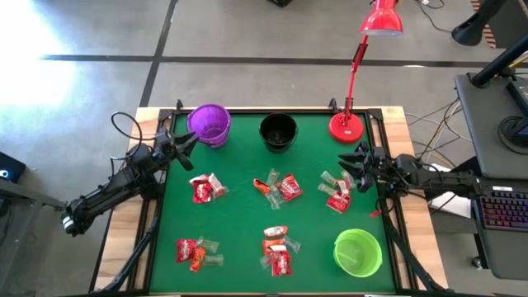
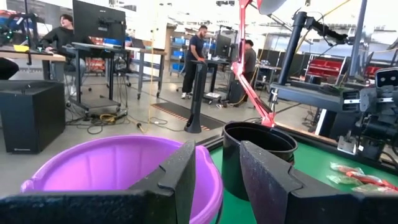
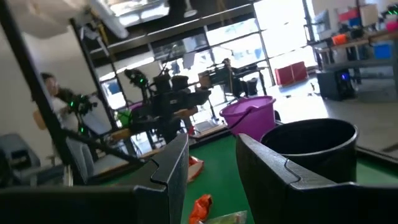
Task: Sort candy
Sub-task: Put the green gummy into the green bucket
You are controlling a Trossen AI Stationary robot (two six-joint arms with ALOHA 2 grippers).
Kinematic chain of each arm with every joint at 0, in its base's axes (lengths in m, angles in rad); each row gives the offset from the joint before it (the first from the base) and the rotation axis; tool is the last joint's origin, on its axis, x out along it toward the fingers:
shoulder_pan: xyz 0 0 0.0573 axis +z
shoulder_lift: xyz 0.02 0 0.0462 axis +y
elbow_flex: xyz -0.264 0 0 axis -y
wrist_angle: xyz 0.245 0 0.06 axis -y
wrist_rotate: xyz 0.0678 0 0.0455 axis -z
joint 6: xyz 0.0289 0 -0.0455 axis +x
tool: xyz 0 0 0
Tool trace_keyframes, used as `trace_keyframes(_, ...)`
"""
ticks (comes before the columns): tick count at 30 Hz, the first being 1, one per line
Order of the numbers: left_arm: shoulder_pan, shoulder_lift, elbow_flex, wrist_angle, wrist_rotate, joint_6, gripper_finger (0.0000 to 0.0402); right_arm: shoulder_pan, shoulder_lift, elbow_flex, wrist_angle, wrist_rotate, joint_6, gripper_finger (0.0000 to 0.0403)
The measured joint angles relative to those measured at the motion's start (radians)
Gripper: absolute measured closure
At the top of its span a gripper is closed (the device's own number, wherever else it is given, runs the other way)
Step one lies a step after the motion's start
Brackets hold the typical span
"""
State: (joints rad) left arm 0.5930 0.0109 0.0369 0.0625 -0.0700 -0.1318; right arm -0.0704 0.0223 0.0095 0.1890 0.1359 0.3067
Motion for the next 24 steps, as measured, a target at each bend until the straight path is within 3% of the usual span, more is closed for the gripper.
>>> trace_keyframes(24,0.000,0.020,0.000,0.013,-0.005,-0.038,0.0292,0.000,0.000,0.000,0.002,0.007,0.035,0.0277)
